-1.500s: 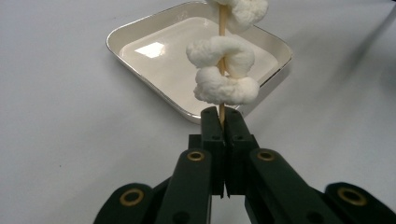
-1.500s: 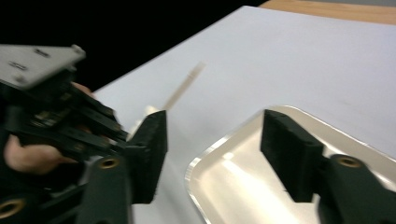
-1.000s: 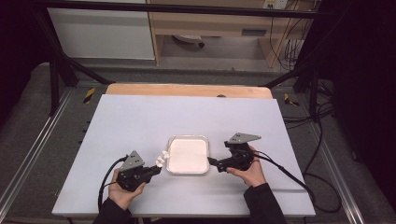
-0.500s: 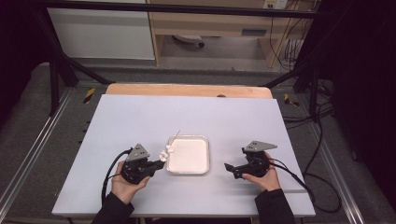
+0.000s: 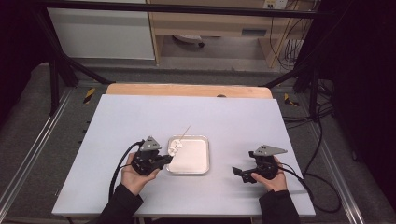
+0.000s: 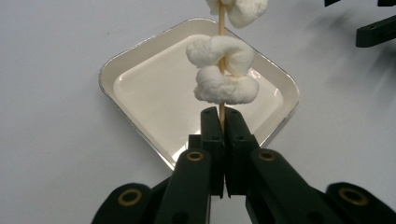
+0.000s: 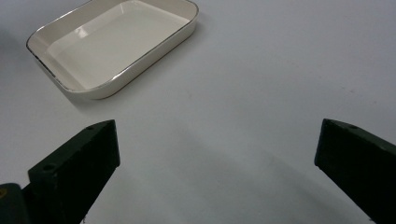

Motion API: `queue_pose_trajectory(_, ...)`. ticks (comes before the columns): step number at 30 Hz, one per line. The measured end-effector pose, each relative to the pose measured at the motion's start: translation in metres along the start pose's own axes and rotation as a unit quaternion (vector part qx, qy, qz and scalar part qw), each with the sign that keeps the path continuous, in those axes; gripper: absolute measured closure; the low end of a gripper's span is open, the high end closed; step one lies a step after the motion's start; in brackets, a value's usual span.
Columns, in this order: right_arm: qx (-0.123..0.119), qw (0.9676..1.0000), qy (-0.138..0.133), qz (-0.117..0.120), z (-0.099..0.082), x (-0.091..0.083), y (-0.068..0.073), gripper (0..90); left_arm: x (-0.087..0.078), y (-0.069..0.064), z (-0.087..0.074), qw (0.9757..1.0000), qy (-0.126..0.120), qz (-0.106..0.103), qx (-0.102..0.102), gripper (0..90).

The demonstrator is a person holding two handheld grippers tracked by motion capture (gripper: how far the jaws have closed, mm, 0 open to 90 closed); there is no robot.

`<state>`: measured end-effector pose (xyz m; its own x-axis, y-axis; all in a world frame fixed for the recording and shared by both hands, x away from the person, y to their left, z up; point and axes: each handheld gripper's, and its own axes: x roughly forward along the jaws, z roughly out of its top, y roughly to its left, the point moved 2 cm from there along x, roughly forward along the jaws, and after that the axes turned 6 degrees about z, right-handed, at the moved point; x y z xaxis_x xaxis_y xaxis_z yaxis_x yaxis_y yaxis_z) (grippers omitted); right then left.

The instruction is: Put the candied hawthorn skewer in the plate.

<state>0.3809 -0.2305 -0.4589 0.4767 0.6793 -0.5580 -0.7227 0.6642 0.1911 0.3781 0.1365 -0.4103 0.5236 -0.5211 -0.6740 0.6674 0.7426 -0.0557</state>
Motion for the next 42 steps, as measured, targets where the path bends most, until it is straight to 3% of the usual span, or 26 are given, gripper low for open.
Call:
queue_pose_trajectory(10,0.008,1.0000,0.001,0.000,-0.007,-0.004,-0.004,0.7,0.029,-0.003,0.011,0.9988,0.046,0.015,0.003,88.5)
queue_pose_trajectory(16,0.006,1.0000,0.004,-0.001,-0.008,-0.003,-0.003,0.7,0.044,-0.006,0.008,0.9965,0.079,0.023,0.016,88.4)
queue_pose_trajectory(24,0.006,1.0000,0.004,-0.001,-0.008,-0.003,-0.003,0.8,0.054,-0.012,0.003,0.9932,0.105,0.029,0.039,88.4)
queue_pose_trajectory(31,0.006,1.0000,0.005,0.000,-0.008,-0.003,-0.003,0.8,0.058,-0.014,0.001,0.9917,0.116,0.033,0.044,88.2)
queue_pose_trajectory(37,0.005,1.0000,0.006,0.001,-0.008,-0.002,-0.003,0.8,0.058,-0.014,0.001,0.9918,0.115,0.034,0.044,87.7)
queue_pose_trajectory(42,0.005,1.0000,0.006,0.002,-0.008,-0.003,-0.003,0.8,0.054,-0.013,0.003,0.9926,0.109,0.028,0.045,82.0)
